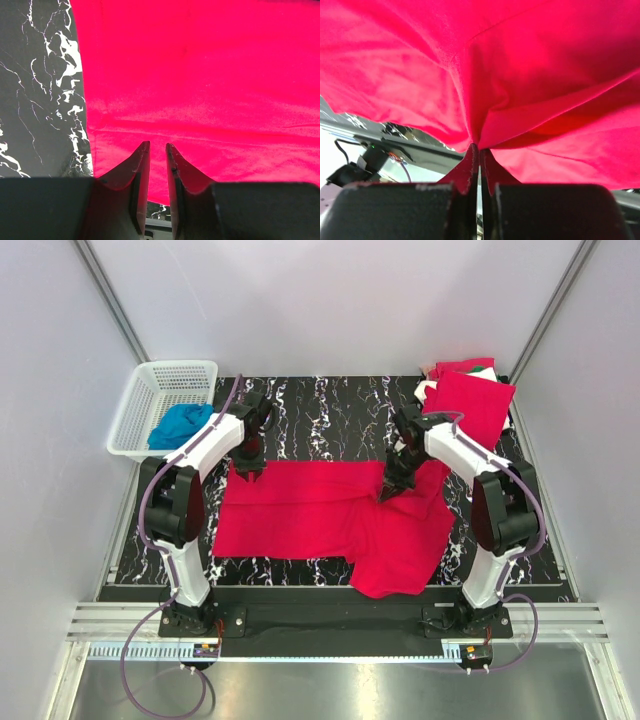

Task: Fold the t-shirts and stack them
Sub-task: Fold the tshirt

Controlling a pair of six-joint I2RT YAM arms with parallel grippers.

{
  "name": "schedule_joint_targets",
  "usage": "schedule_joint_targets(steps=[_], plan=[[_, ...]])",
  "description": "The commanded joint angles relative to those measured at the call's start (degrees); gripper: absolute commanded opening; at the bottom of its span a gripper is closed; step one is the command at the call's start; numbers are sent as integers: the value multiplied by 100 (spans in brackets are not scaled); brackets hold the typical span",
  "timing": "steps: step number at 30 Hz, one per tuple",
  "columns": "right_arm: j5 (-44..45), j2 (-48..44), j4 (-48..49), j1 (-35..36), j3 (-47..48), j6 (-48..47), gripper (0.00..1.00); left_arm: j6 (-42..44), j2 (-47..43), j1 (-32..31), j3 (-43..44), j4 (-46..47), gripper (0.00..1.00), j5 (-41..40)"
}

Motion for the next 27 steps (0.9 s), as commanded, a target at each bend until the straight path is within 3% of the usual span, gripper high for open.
schedule_joint_targets(steps=[1,3,5,8,20,27], plan=[[-133,-246,-27,425,-401,508,0,117,-165,-13,149,158,23,-8],[-124,-203,0,557,-560,693,17,134,-253,-13,70,185,23,-52],[-20,-150,-9,715,-700,868,25,134,-315,-4,17,194,23,-61],[130,-132,-27,786,-841,1009,29,108,-420,-13,-141,237,23,-70],[1254,-246,52,743,150,860,27,117,-544,-13,-264,246,23,-17],[1387,26,298,198,617,719,23,196,-474,-13,-115,238,23,88]])
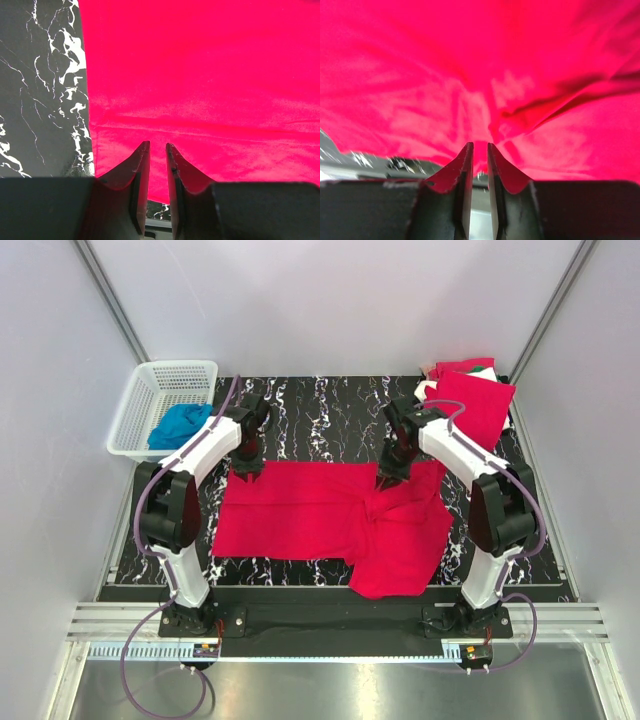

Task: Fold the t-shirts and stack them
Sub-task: Fold the tshirt

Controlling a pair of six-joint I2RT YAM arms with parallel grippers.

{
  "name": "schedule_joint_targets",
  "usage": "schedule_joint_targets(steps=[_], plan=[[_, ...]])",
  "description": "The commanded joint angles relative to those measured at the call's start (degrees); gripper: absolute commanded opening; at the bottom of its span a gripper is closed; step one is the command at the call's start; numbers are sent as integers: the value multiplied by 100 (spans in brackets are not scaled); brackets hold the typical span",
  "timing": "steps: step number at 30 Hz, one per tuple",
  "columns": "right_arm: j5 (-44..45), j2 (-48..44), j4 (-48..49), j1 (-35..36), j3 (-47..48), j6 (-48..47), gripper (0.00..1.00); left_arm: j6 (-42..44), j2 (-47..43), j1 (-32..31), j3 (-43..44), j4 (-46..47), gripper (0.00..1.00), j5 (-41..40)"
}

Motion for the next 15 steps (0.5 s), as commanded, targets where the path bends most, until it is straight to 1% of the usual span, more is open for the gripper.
schedule_joint_targets(steps=[1,4,5,7,11,15], plan=[[402,92,211,-392,379,-133,22,135,-174,-13,191,100,23,101],[508,31,220,-419,511,-116,21,65,-147,-13,367,56,23,189],[455,4,211,-428,537,-107,21,-31,-165,-13,367,82,24,329],[464,-249,290,-428,442,15,21,-102,-165,-21,411,109,24,418],[735,-848,545,-524,-260,34,24,-304,-16,-83,665,100,24,366],[605,-1147,650,-797,-666,-36,24,-401,46,-241,850,109,24,233]])
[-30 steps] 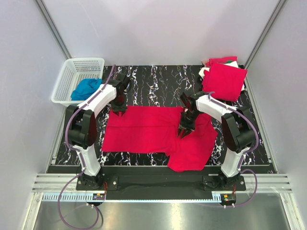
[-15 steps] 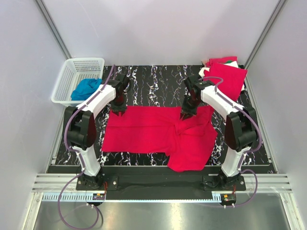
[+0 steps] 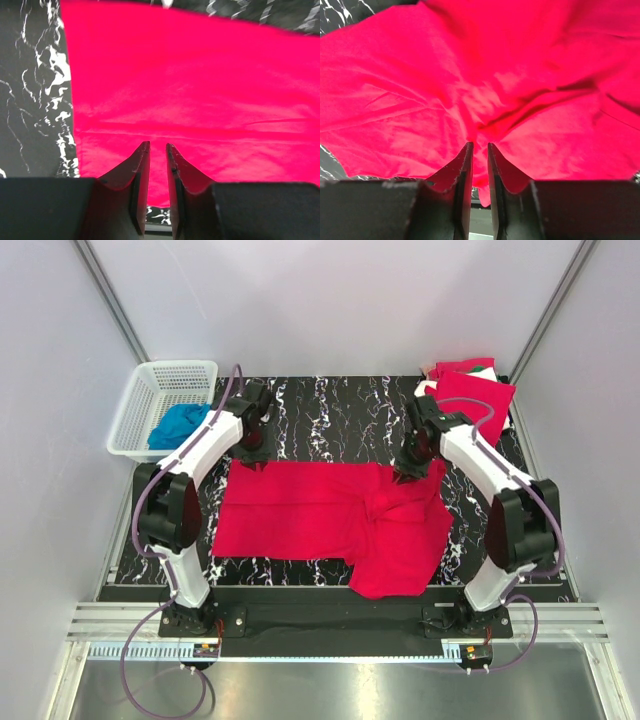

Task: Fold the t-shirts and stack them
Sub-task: Fold the tshirt

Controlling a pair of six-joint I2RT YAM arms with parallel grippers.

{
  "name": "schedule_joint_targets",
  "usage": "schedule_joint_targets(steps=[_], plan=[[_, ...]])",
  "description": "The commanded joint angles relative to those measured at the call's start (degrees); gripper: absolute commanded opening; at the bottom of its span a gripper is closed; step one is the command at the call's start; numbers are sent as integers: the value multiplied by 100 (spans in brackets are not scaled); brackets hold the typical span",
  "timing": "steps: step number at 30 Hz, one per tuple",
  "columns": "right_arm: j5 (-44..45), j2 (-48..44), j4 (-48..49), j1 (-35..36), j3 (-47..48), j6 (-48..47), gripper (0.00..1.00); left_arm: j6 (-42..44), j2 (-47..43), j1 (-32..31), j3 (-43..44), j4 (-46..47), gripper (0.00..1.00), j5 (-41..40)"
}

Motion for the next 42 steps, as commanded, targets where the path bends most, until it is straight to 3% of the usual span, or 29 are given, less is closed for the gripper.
schedule_joint_targets(steps=[1,15,24,32,42], plan=[[130,-527,233,-277,-310,-54,25,-205,33,-184,394,120,24,-1],[165,-307,268,-576,-425,-449,24,-205,-73,-211,236,120,25,-124],[-36,104,295,-1138,-355,-1301,27,-310,-37,-255,429,102,25,157],[-476,809,277,-1165,-38,-1416,32,-363,-266,-281,113,58,25,0],[-310,721,137,-1156,-337,-1478,32,-372,-249,-281,209,14,26,-36]])
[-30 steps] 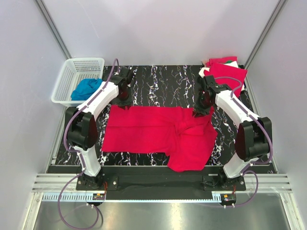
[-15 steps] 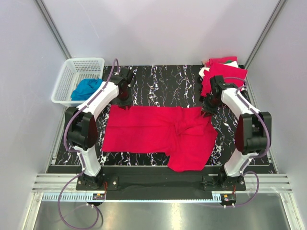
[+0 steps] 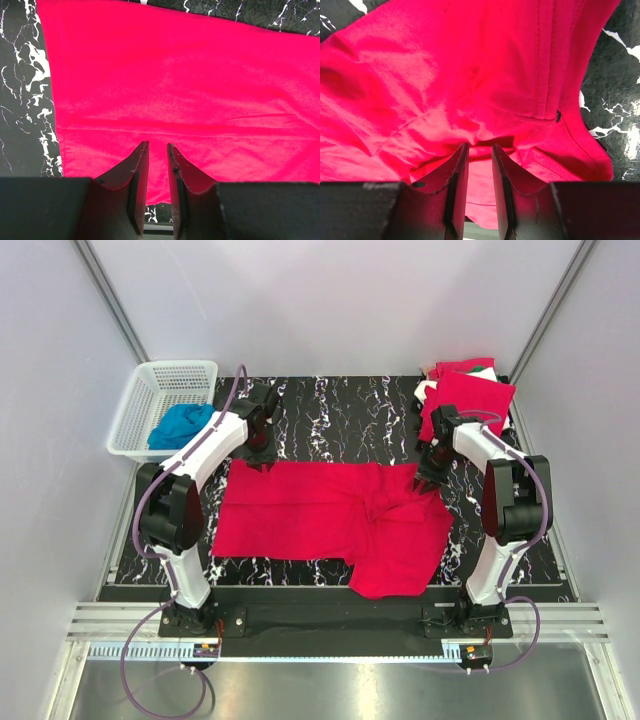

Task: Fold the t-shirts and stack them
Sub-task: Fold the tshirt

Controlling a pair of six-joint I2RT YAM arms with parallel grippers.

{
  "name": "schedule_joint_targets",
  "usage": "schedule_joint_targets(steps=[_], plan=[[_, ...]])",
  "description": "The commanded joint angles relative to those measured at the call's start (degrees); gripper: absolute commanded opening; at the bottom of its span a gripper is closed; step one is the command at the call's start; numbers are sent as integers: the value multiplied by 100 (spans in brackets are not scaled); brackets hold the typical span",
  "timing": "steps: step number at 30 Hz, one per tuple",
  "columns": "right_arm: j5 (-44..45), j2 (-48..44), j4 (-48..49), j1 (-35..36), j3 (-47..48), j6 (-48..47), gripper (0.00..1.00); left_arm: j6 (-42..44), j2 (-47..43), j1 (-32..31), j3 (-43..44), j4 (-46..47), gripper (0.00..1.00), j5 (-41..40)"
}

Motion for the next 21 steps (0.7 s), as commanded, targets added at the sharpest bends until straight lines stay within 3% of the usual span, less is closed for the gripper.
schedule_joint_targets(steps=[1,4,6,7,13,21], plan=[[62,-197,-165,26,-18,-121,33,-29,-224,-23,104,18,26,-49],[176,-354,-297,26,-79,-59,34,-20,-251,-23,113,18,26,-75],[194,-583,-341,26,-193,-24,46,-20,-259,-32,52,10,26,-93],[194,-662,-367,26,-220,-15,48,-20,-294,-32,26,10,26,-101],[370,-953,-508,26,-448,3,47,15,-312,-23,-63,10,26,-110],[264,-610,-420,26,-633,29,47,85,-321,-32,-27,1,26,-145]])
